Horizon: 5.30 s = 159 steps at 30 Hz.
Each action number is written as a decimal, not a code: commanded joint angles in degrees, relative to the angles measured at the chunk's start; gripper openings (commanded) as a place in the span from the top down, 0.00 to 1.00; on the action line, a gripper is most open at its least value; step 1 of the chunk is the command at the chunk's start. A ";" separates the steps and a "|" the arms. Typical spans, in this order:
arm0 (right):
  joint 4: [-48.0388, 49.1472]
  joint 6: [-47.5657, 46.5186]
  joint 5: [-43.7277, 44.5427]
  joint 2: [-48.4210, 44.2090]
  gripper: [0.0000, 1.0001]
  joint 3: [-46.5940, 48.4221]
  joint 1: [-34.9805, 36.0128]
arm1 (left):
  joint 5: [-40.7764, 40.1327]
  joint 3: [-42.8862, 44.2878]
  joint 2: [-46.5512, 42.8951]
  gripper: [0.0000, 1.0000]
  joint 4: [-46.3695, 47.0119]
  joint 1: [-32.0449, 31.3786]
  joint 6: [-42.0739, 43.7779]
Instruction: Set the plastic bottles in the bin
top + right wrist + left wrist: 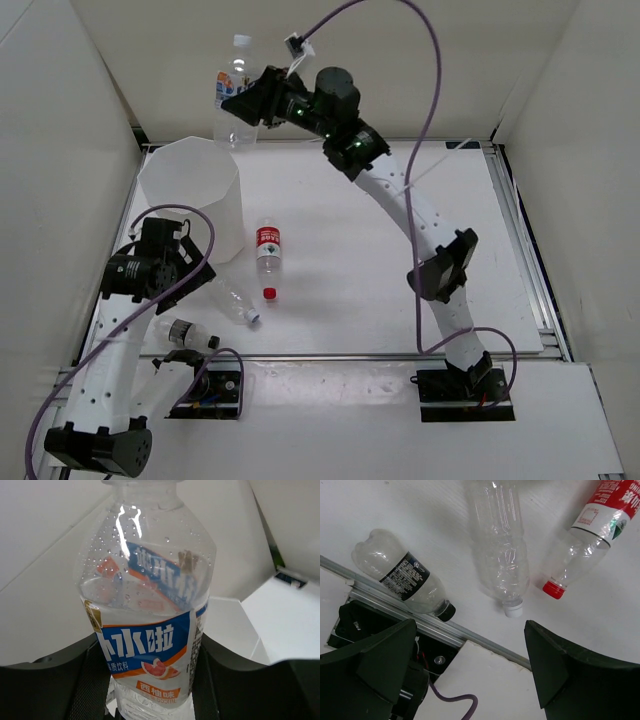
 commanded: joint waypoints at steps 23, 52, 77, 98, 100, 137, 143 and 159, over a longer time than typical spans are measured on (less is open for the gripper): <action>-11.28 -13.25 27.26 -22.68 0.00 -20.74 8.95 | 4.34 1.17 -3.04 0.00 -3.98 0.30 -9.97; -8.84 11.81 -22.21 7.00 0.00 -43.36 -4.68 | -2.43 1.62 -23.61 0.00 -3.98 0.30 -19.47; -11.12 9.53 -23.01 -0.70 0.74 -56.96 -11.18 | 1.01 -6.55 -24.41 0.00 -3.98 0.30 -24.03; 2.21 2.36 2.39 -4.86 0.85 -9.09 2.16 | 3.46 -12.11 -17.12 0.00 -2.75 0.30 -25.54; 2.93 -5.37 8.24 -1.53 0.74 -5.66 4.98 | 3.46 -10.87 -16.23 0.00 -2.75 0.30 -23.70; -23.26 -23.61 29.21 -36.22 0.00 -40.25 11.58 | -7.09 -14.81 8.89 0.00 -4.42 12.95 -49.97; -28.79 -23.61 27.45 -35.70 0.00 -41.15 11.58 | -6.47 -17.28 12.42 0.00 -4.42 16.56 -51.73; -35.92 -23.08 27.45 -33.24 0.00 -42.38 11.58 | -5.06 -31.61 9.17 0.33 13.06 18.14 -41.54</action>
